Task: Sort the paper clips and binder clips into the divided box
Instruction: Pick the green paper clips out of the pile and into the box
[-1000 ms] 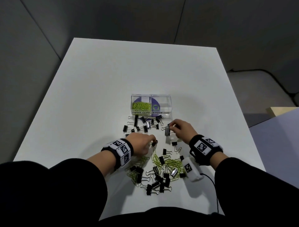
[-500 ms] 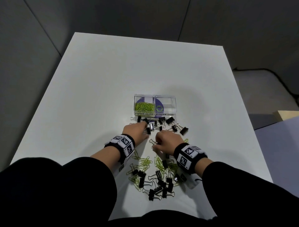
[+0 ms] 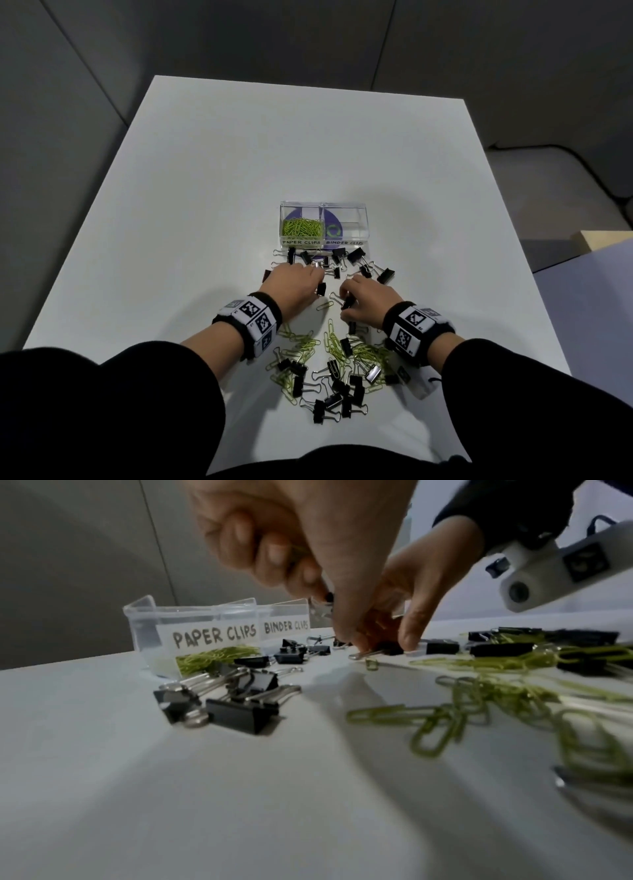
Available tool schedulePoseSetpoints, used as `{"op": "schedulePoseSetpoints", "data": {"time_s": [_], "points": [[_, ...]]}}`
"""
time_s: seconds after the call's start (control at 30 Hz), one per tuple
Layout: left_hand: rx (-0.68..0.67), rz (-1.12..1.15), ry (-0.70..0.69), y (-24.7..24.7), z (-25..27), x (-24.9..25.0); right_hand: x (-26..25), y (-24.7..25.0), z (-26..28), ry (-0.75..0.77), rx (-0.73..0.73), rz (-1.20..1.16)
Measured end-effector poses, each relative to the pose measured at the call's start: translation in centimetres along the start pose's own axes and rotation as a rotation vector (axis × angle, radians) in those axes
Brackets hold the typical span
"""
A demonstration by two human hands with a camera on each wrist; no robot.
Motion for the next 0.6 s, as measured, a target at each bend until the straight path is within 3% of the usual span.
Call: {"op": "schedulePoseSetpoints", "data": {"time_s": [0.1,0.23,0.37,0.6], "points": [[0.002,0.069,0.123,0.7,-0.2,-0.9,-0.1,0.1,0.0,0.014,0.012,0.028],[-0.022,-0.002,0.085,1.1,-0.7,-0.8,-0.9,0.2,-0.3,0.120,0.169,0.108],[-0.073,0.123,0.109,-0.1,-0.6,-0.7,-1.7,0.2,-1.0,0.110,0.181,0.118],[-0.079,0.411,0.151,0.0,-0.9,-1.4,-1.8,0.6,-1.6,0.052,0.199,-0.185]]}}
Point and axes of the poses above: each hand's wrist, its own z-axis away from the middle knuckle, its own y-axis out of the back of the hand, x = y × z, the point moved 2 cm from there along -z, towards the middle knuckle
